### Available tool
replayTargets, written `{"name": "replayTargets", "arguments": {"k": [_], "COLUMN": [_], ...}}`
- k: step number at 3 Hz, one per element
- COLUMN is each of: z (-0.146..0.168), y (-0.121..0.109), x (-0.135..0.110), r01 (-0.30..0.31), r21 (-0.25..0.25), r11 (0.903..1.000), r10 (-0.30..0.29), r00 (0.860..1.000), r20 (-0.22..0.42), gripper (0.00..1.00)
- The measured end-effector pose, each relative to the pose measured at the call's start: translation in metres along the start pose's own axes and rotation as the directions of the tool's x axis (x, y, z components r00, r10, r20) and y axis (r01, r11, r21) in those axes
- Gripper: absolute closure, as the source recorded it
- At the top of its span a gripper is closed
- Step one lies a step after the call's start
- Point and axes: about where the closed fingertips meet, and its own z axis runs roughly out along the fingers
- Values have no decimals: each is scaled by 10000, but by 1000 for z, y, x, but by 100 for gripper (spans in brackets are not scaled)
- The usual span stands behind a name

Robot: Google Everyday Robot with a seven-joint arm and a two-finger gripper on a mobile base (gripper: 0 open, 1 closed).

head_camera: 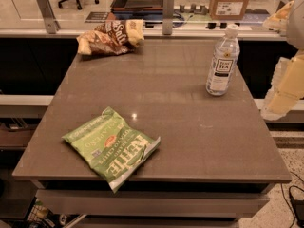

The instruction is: Move green jalapeno chip bag near brown chip bag

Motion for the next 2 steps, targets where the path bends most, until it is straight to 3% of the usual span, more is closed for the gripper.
{"name": "replayTargets", "arguments": {"k": [2], "z": [1], "y": [2], "x": [-6], "r01": [-112], "r21": [2], "r11": [9999], "r10": [112], "r00": [9995], "r20": [310], "gripper": [0]}}
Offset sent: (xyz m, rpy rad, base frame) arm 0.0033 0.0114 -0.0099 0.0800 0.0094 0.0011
